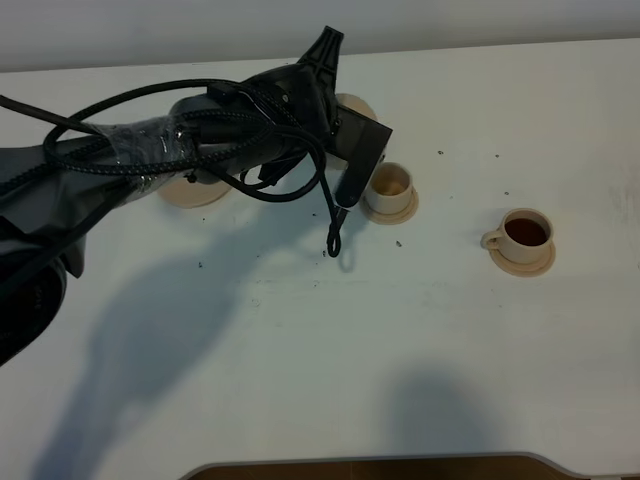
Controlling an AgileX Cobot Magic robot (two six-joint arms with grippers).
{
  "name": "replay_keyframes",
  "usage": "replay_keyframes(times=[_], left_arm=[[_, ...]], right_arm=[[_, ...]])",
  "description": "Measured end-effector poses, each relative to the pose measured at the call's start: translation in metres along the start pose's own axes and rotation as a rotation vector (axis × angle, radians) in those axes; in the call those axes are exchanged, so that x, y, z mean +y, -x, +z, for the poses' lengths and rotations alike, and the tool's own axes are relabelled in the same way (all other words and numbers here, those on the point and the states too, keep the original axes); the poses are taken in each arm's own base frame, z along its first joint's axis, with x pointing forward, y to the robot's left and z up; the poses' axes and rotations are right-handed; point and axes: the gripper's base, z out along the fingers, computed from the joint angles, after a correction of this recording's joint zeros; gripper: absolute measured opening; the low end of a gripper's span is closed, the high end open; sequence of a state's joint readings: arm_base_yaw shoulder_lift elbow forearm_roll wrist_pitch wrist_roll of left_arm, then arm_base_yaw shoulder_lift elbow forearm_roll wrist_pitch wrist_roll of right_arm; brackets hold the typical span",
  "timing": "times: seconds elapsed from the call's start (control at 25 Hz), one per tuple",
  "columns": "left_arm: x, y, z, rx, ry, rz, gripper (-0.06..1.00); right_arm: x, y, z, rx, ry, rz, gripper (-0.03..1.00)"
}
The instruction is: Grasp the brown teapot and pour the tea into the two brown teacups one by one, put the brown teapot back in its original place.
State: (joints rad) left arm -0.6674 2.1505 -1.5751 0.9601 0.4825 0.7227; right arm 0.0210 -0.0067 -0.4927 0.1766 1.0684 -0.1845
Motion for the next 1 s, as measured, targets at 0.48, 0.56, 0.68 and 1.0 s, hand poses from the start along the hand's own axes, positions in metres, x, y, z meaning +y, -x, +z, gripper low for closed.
replay_keyframes(times=[0.48, 0.56, 0.68, 1.0], left_arm=[[0.0007, 0.0051, -0.0025, -0.004, 0.007, 0.123, 0.11], [0.0008, 0.0056, -0.0027, -0.004, 0.008, 0.143, 0.11], [0.0010, 0.0059, -0.0028, -0.004, 0.011, 0.164, 0.11], [0.0048, 0.0062, -0.0041, 0.022, 0.049, 0.241, 0.11]], right_arm=[[0.0000, 0.0000, 0.0000, 0.000, 0.000, 0.000, 0.22], [0.0000, 0.0000, 0.0000, 0.000, 0.000, 0.000, 0.22], [0.0000, 0.0000, 0.0000, 0.000, 0.000, 0.000, 0.22], [0.0000, 0.0000, 0.0000, 0.000, 0.000, 0.000, 0.22]])
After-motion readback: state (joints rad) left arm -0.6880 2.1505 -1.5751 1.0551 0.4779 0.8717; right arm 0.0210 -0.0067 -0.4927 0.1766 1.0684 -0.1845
